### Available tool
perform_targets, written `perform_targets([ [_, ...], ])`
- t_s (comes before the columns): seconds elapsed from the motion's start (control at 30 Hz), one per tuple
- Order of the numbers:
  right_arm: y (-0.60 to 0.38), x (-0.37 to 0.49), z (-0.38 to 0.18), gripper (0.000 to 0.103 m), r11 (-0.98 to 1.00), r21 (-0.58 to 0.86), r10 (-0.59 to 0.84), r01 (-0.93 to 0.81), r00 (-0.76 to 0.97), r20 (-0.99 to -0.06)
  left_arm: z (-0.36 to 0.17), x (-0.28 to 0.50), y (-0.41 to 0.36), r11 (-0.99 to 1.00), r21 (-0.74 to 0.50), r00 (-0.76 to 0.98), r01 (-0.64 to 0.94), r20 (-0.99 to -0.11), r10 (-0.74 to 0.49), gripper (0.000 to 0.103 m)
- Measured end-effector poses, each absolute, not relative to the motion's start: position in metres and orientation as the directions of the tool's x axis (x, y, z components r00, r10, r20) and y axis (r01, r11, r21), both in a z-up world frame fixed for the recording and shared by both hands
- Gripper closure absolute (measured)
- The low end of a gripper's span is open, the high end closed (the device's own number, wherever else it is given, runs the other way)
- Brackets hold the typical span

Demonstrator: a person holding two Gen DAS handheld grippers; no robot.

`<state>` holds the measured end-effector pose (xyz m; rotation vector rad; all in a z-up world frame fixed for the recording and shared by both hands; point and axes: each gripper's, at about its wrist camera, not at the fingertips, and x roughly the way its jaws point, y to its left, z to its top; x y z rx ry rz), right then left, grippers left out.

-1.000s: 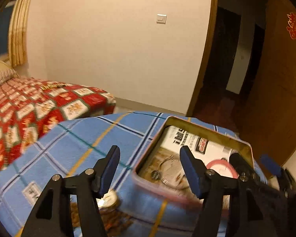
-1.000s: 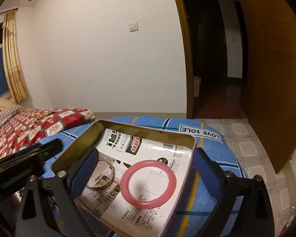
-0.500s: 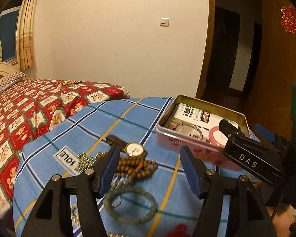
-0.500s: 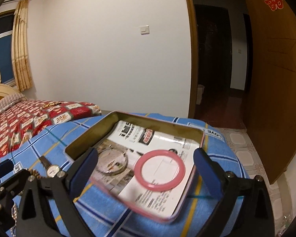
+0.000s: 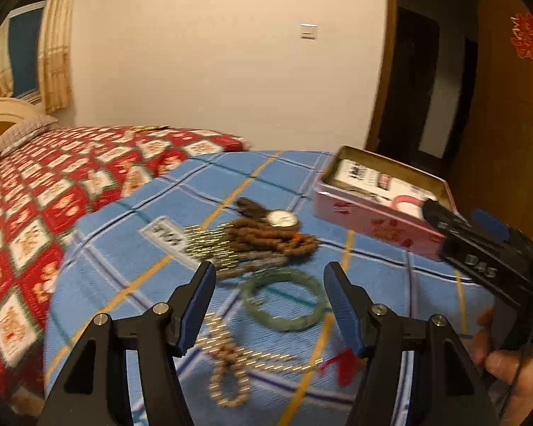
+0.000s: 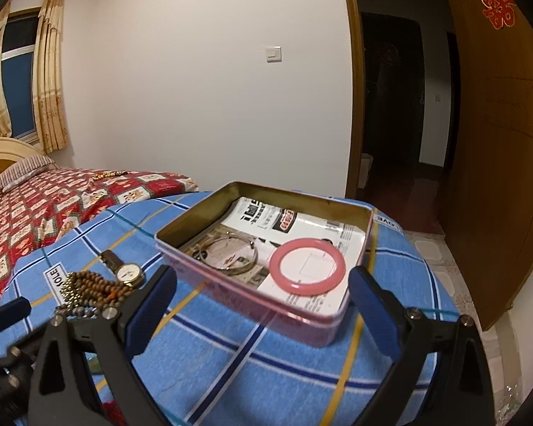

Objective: Organize jewelry
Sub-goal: 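Grasp the red knot charm with the right tool while the left tool moves to the jade bangle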

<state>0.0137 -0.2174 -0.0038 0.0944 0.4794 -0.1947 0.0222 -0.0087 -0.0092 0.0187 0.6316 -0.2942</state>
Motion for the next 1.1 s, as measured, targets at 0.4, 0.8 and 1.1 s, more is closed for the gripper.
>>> perform_targets([
  [0.4,-0.215,-0.007,-0.009,0.01,0.974,0.17,-0.039,0.152,0.846,-0.532,-0.019,0.016,0.047,0.976,-0.002,0.762,0.218,-0.625,-0.171,0.039],
  [0.8,-0.144,0.0,-0.039,0.031,0.979,0.133,0.203,-0.156,0.658,-0.725,-0.028,0.019,0.066,0.977,-0.043,0.735,0.207,-0.652,-0.184,0.039],
  [1.1,-0.129,0.004,-0.052,0.068,0.971,0.097,0.209,-0.217,0.587,-0.782,-0.027,0.017,0.057,0.969,-0.033,0.728,0.246,-0.654,-0.207,0.039],
])
